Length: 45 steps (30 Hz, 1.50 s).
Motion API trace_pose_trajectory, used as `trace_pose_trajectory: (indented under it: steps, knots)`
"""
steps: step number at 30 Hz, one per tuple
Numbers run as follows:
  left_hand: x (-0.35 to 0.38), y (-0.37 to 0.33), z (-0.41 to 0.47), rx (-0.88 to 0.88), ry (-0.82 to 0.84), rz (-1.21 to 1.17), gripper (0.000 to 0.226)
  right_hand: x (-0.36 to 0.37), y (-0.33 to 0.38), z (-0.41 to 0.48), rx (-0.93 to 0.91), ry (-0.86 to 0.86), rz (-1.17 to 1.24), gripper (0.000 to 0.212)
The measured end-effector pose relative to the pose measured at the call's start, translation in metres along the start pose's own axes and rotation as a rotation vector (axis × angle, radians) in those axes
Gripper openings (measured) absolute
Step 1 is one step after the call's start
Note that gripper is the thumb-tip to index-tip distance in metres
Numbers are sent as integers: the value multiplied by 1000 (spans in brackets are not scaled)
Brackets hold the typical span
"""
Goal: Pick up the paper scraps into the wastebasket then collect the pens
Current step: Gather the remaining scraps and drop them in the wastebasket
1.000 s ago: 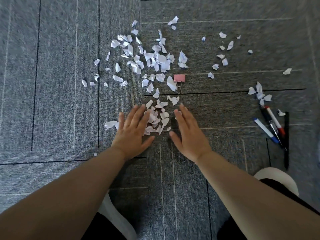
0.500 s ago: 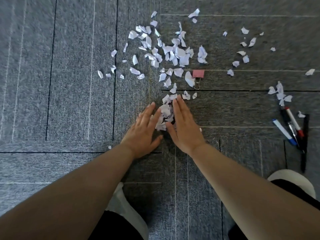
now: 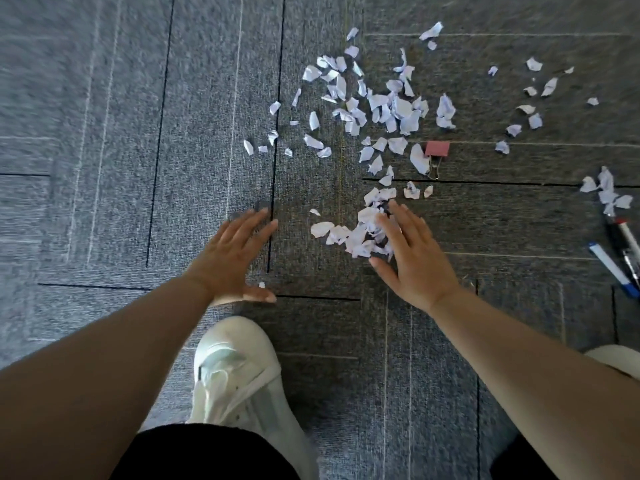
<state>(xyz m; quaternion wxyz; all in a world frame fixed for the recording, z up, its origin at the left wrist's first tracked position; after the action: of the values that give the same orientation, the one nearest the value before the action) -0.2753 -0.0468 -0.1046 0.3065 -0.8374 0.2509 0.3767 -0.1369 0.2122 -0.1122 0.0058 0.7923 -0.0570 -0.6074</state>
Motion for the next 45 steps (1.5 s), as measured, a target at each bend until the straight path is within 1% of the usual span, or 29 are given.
trace_pose_trajectory:
  steps: [2,4,6,12,16,18,20,22,25,29,31,35,36,39,42,45]
  knots:
    - [2,14,-2,-18,62,71,122,0,11,6,-28,-42,20,61]
    - [4,20,-2,-5,68,91,122,0,17,8,-48,-68,15,61]
    - [4,22,-1,21,50,95,116,1,18,7,-57,-79,2,61]
    - [-4,6,13,-12,4,119,98,5,15,7,-28,-71,15,60]
    - [-8,-13,26,-72,-81,25,83,5,12,7,-13,-54,9,59]
    - [-7,-16,26,-47,-101,9,86,4,8,5,-6,-59,6,59]
    - [-4,-10,19,-25,-91,24,97,4,2,4,1,-58,3,58]
    - [-3,3,9,-55,-59,28,107,3,-2,2,8,-60,11,57]
    - [-4,13,0,-39,-17,75,109,3,-5,1,8,-60,22,57]
    - [-6,2,10,-23,-34,121,94,0,-3,2,16,-70,18,58]
    - [-8,-10,20,-60,-51,127,84,0,-2,2,22,-72,23,58]
    - [-16,-29,35,-149,-149,-42,77,2,-7,0,31,-59,27,58]
    - [-16,-31,34,-138,-146,-59,79,2,-9,-2,33,-62,23,58]
    - [-13,-23,20,-79,-95,22,84,1,-15,-6,39,-62,10,59]
    - [-12,-10,-1,-24,-129,45,70,2,-19,-8,53,-50,1,60]
    - [-6,-5,-12,23,-108,41,55,0,-17,-7,48,-54,-17,62]
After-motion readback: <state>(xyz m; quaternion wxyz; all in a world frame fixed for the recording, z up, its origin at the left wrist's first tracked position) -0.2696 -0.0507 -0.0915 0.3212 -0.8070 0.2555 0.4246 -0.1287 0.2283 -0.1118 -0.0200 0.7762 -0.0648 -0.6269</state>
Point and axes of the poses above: each hand's wrist, its own z-axis towards the middle knuckle, its own x-axis out of the palm, y = z × x, the point moved 2 cm from there along z, towards the middle knuckle, and after that the axes turned 13 degrees about -z, right-handed, at the moved point
